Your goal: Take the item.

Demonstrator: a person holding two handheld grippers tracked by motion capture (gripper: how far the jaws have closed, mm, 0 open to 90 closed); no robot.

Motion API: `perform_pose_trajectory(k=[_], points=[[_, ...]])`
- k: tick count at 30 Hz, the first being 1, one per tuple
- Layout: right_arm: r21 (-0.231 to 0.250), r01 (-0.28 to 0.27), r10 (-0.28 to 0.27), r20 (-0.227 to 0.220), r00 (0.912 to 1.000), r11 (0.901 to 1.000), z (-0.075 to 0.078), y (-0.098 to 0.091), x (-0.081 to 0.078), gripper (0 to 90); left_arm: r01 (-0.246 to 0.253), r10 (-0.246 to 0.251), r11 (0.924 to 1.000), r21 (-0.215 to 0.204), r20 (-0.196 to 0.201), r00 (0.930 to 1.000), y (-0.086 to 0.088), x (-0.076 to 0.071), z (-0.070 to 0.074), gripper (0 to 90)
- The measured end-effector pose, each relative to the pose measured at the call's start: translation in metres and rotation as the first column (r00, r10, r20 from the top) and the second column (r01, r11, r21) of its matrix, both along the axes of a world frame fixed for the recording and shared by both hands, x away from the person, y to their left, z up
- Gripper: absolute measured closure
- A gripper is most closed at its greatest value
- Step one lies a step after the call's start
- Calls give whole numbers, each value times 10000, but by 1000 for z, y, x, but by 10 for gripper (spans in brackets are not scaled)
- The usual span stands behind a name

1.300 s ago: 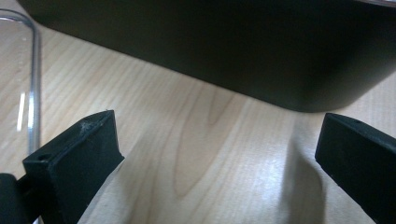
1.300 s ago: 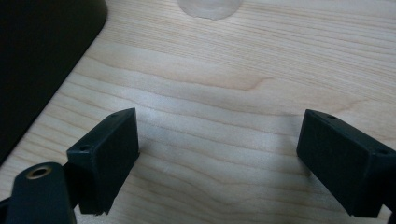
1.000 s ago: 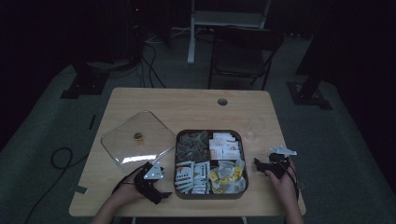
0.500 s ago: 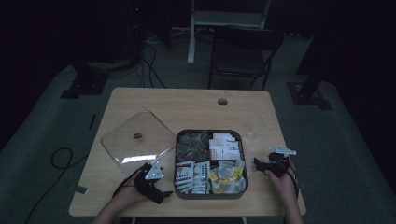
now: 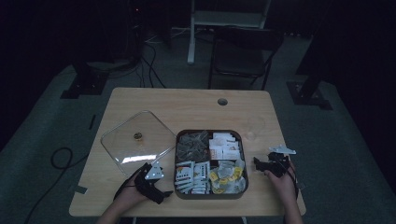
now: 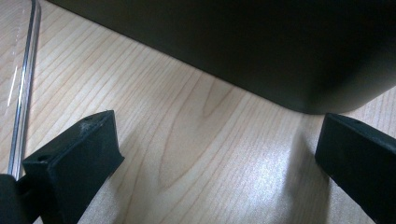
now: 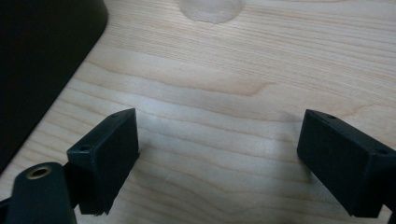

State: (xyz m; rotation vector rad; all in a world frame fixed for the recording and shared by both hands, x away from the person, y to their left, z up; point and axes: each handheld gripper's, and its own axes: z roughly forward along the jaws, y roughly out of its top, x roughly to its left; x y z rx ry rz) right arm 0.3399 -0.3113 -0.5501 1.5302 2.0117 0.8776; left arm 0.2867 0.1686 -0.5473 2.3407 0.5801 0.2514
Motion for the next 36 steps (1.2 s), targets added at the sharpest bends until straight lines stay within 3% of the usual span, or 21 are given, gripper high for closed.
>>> perform_pose_trajectory(k=[4, 5, 14, 18, 23, 25, 28, 30, 31, 33, 34, 36], points=[[247, -181, 180, 34, 9998, 9995, 0, -1, -2, 123, -4, 4, 10000, -10, -10, 10000, 0, 0, 0, 3], [520, -269, 268, 13, 9996, 9983, 1, -1, -4, 123, -4, 4, 10000, -6, -8, 10000, 0, 0, 0, 3], [955, -929, 947, -144, 9954, 9911, 8, 1, -12, 136, 24, -24, 10000, -1, -16, 10000, 0, 0, 0, 3], [924, -1224, 1226, 39, 9924, 9882, 18, 4, -20, 136, 26, -26, 10000, -1, -13, 10000, 0, 0, 0, 3], [1196, -1626, 1564, 594, 9859, 9794, 38, 11, -30, 138, 78, -78, 10000, 4, -19, 10000, 1, 0, 0, 4], [1349, -1913, 1795, 947, 9792, 9722, 52, 15, -36, 138, 80, -80, 10000, 6, -17, 10000, 1, 0, 0, 3], [1427, -2173, 2017, 1158, 9726, 9656, 61, 19, -40, 138, 76, -76, 10000, 3, -18, 10000, 1, 0, 0, 3], [1536, -2677, 2482, 1349, 9593, 9512, 72, 26, -45, 138, 82, -82, 10000, 6, -19, 10000, 1, 0, 0, 3], [1536, -2677, 2482, 1349, 9593, 9512, 72, 26, -45, 138, 77, -77, 10000, 2, -18, 10000, 1, 0, 0, 3], [1472, -3034, 2833, 1429, 9483, 9414, 77, 33, -48, 138, 79, -79, 10000, 0, -25, 10000, 1, 0, 0, 3], [1415, -3307, 3101, 1496, 9389, 9331, 81, 39, -50, 138, 78, -78, 10000, -2, -25, 10000, 1, 0, 0, 4], [1408, -3413, 3204, 1521, 9350, 9294, 83, 43, -52, 138, 77, -77, 10000, -2, -25, 10000, 1, 0, 0, 3]])
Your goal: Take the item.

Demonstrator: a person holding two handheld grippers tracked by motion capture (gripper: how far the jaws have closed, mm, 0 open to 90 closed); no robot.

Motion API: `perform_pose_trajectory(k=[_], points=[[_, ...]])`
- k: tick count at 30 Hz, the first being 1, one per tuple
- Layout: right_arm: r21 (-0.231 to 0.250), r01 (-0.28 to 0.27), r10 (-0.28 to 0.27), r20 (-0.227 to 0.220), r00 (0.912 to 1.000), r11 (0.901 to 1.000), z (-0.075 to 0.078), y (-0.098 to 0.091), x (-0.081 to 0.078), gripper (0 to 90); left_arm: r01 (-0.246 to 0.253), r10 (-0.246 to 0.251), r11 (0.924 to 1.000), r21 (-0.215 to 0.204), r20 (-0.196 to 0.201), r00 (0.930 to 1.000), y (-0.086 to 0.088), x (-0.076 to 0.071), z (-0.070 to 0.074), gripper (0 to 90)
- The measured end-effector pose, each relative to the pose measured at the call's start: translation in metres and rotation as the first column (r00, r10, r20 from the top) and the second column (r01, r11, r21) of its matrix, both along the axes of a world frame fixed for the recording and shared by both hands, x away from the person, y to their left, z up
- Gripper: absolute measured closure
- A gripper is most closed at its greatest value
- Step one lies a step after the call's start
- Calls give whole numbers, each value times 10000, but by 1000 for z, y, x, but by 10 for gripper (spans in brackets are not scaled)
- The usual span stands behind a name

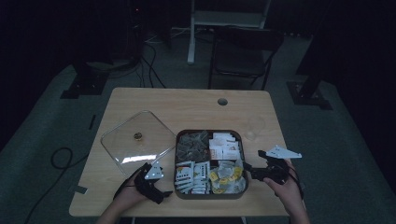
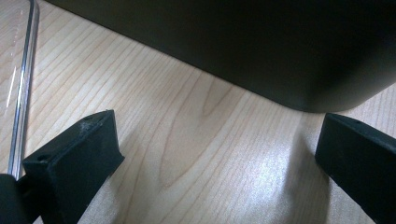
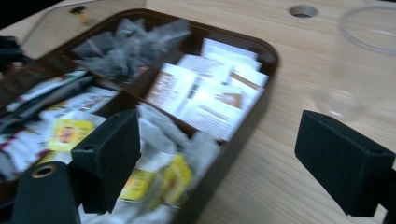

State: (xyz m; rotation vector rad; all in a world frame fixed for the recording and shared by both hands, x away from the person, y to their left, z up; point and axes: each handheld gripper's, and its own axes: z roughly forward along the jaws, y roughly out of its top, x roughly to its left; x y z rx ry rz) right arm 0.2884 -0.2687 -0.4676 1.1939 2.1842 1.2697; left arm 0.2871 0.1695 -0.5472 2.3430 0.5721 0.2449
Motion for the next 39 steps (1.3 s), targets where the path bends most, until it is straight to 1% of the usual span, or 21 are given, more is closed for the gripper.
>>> perform_pose_trajectory(k=[3, 4, 5, 8, 9, 10, 11, 12, 13, 15, 21, 23, 27, 29, 30, 31, 33, 36, 37, 38, 39], points=[[-21, -328, 329, 199, 9993, 9995, 6, 10, -3, 138, 1, -1, 10000, 2, 3, 10000, 0, 0, 0, 3], [54, -583, 581, 299, 9979, 9983, 9, 16, -4, 138, 0, 0, 10000, 2, 4, 10000, 0, 0, 0, 3], [54, -583, 581, 299, 9979, 9983, 9, 16, -4, 138, 1, -1, 10000, 2, 4, 10000, 0, 0, 0, 3], [284, -1063, 1050, 433, 9935, 9939, 11, 24, -5, 138, 0, 0, 10000, 5, 4, 10000, 0, 0, 0, 4], [280, -1331, 1314, 547, 9898, 9907, 11, 27, -6, 138, -2, 2, 10000, 2, 6, 10000, 0, 0, 0, 4], [332, -1994, 1961, 843, 9770, 9794, 11, 34, -7, 138, -9, 9, 10000, -6, 3, 10000, 0, 0, 0, 4], [332, -1994, 1961, 843, 9770, 9794, 11, 34, -7, 138, -9, 9, 10000, -6, 3, 10000, 0, 0, 0, 3], [377, -2507, 2469, 845, 9653, 9673, 9, 39, -7, 138, -9, 9, 10000, -9, 3, 10000, 0, 0, 0, 4], [377, -2507, 2469, 845, 9653, 9673, 9, 39, -7, 138, -7, 7, 10000, -4, 4, 10000, 0, 0, 0, 4], [106, -2853, 2835, 842, 9553, 9584, 6, 44, -6, 138, -1, 1, 10000, 3, 4, 10000, 0, 0, 0, 4], [-490, -3875, 3896, 446, 9199, 9206, -4, 57, -6, 140, 1, -1, 10000, 6, 6, 10000, 0, 0, 0, 4], [-648, -3996, 4018, 257, 9154, 9144, -7, 59, -5, 187, 1, -1, 10000, 9, 6, 10000, 0, 0, 0, 4], [-904, -4025, 4052, 127, 9141, 9109, -15, 60, -1, 250, 2, -2, 10000, 9, 6, 10000, 0, 0, 0, 4], [-1137, -3945, 3976, 50, 9175, 9118, -19, 61, 2, 331, 2, -2, 10000, 7, 5, 10000, 0, 0, 0, 3], [-1137, -3945, 3976, 50, 9175, 9118, -19, 61, 2, 331, 3, -3, 10000, 9, 6, 10000, 0, 0, 0, 3], [-1250, -3916, 3942, -36, 9190, 9116, -22, 61, 3, 372, 0, 0, 10000, 6, 7, 10000, 0, 0, 0, 4], [-1272, -3935, 3954, -107, 9184, 9105, -23, 61, 3, 392, 4, -4, 10000, 8, 6, 10000, 0, 0, 0, 4], [-1363, -3871, 3885, -175, 9213, 9119, -27, 60, 4, 423, 1, -1, 10000, 8, 7, 10000, 0, 0, 0, 4], [-1306, -3938, 3934, -299, 9189, 9099, -28, 59, 5, 434, 4, -4, 10000, 11, 8, 10000, 0, 0, 0, 4], [-1398, -3971, 3959, -371, 9175, 9071, -31, 58, 6, 467, 4, -4, 10000, 10, 6, 10000, 0, 0, 0, 4], [-1398, -3971, 3959, -371, 9175, 9071, -31, 58, 6, 467, 1, -1, 10000, 9, 6, 10000, 0, 0, 0, 4]])
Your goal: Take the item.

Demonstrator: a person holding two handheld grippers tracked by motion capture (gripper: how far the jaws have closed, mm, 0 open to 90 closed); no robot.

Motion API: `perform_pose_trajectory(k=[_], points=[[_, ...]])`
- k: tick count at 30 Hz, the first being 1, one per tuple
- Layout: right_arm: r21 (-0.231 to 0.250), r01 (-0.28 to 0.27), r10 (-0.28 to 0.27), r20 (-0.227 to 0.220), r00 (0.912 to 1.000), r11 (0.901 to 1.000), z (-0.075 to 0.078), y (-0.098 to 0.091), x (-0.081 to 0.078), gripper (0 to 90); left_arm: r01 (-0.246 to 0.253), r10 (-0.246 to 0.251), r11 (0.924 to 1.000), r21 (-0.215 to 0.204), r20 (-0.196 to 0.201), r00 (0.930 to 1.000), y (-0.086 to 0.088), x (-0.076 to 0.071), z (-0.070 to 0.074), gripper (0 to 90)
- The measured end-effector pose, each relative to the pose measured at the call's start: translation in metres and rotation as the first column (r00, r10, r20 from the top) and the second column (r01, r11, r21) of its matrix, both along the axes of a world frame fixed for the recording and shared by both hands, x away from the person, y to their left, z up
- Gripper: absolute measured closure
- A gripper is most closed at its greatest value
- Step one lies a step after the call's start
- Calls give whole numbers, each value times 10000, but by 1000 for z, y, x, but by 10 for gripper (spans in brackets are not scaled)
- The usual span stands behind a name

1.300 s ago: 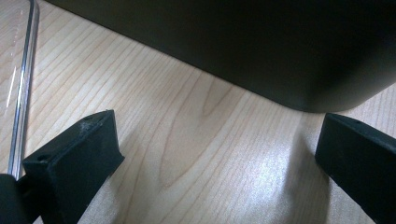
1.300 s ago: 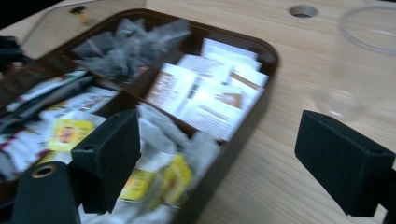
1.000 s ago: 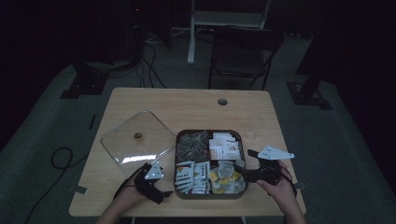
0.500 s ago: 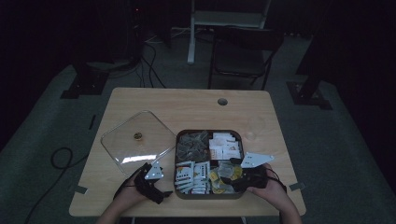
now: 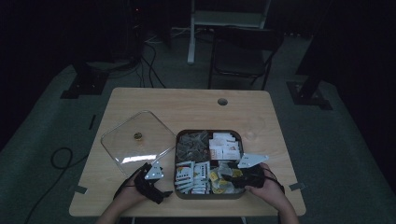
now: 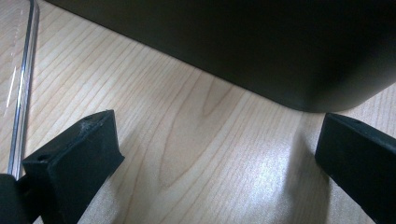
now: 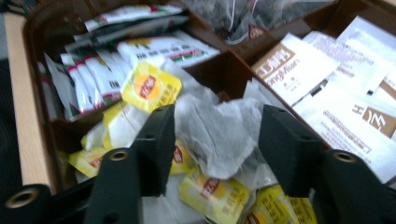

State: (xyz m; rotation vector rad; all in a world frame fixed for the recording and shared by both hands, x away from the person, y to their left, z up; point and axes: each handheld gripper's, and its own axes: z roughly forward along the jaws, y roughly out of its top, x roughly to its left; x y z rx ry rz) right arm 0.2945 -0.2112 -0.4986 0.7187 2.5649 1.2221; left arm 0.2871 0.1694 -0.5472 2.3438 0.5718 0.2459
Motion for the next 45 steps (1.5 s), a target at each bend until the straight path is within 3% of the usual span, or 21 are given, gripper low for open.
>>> perform_pose_trajectory(k=[5, 10, 12, 16, 19, 25, 33, 37, 45], points=[[-220, -184, 179, -247, 9995, 9996, 0, -2, 3, 588, 2, -2, 10000, -2, 3, 10000, 0, 0, 0, 3], [-727, -520, 492, -396, 9980, 9960, 0, 2, 2, 564, 3, -3, 10000, 0, 3, 10000, 0, 0, 0, 4], [-699, -633, 591, -611, 9964, 9955, -2, 3, 3, 572, 2, -2, 10000, -1, 3, 10000, 0, 0, 0, 4], [-942, -615, 556, -641, 9964, 9937, -3, 4, 5, 645, 1, -1, 10000, 0, 0, 10000, 0, 0, 0, 4], [-658, -700, 642, -865, 9942, 9954, -1, 4, 3, 772, 2, -2, 10000, 2, 1, 10000, 0, 0, 0, 4], [-298, -748, 712, -1069, 9917, 9968, 4, 3, 2, 795, 0, 0, 10000, -1, 2, 10000, 0, 0, 0, 4], [224, -489, 510, -1010, 9936, 9985, 17, -3, 3, 804, -7, 7, 10000, -10, -2, 10000, 0, 0, 0, 4], [229, -459, 479, -956, 9943, 9987, 20, -6, 3, 820, -8, 8, 10000, -11, -1, 10000, 0, 0, 0, 4], [1342, -261, 384, -901, 9952, 9906, 34, -16, 4, 832, -8, 8, 10000, -12, -2, 10000, 0, 0, 0, 4]])
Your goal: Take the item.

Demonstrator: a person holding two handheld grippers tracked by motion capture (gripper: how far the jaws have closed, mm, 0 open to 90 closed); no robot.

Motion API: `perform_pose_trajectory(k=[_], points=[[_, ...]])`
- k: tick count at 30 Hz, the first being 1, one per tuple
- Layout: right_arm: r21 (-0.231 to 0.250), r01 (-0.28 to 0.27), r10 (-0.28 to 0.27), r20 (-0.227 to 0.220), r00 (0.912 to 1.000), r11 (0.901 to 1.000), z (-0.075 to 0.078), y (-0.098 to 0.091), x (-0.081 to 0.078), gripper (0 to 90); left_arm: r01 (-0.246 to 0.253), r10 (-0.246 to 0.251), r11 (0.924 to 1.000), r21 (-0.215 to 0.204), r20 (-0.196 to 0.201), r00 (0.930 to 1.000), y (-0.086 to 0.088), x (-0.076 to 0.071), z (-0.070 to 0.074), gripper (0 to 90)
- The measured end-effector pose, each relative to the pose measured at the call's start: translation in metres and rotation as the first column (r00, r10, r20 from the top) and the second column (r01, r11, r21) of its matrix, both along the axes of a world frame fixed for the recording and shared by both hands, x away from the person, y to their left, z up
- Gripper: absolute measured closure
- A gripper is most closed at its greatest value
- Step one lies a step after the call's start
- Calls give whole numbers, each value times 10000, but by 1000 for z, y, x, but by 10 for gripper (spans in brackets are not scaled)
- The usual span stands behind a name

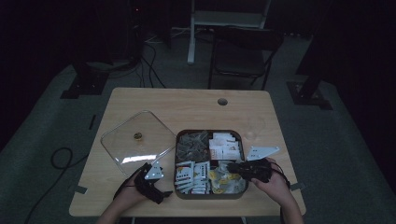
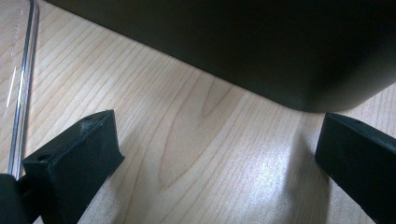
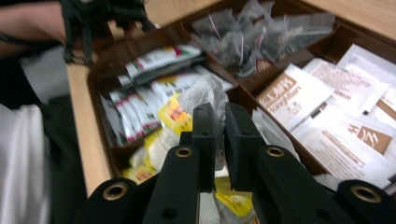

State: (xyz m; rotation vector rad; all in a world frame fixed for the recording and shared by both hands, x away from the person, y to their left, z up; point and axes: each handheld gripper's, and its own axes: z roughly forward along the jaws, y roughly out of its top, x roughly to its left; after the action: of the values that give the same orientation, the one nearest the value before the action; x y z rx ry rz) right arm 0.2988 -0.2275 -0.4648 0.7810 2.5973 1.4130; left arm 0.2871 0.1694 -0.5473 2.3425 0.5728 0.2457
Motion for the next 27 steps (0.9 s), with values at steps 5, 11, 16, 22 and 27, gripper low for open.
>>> perform_pose_trajectory(k=[5, 11, 16, 22, 27], points=[[290, 179, -183, 137, 9997, 9994, 6, -3, 1, 834, -4, 4, 10000, -7, -1, 10000, 0, 0, 0, 4], [686, 418, -429, 138, 9990, 9968, 15, -6, 6, 834, 1, -1, 10000, 1, 11, 10000, 0, 0, 0, 4], [862, 619, -661, 461, 9968, 9944, 22, -8, 11, 835, -6, 6, 10000, -7, 12, 10000, 0, 0, 0, 4], [1082, 1016, -1091, 652, 9919, 9889, 30, -14, 19, 835, 6, -6, 10000, 3, 14, 10000, 0, 0, 0, 4], [1110, 1422, -1518, 831, 9849, 9836, 38, -22, 28, 835, -1, 1, 10000, -2, 7, 10000, 0, 0, 0, 4]])
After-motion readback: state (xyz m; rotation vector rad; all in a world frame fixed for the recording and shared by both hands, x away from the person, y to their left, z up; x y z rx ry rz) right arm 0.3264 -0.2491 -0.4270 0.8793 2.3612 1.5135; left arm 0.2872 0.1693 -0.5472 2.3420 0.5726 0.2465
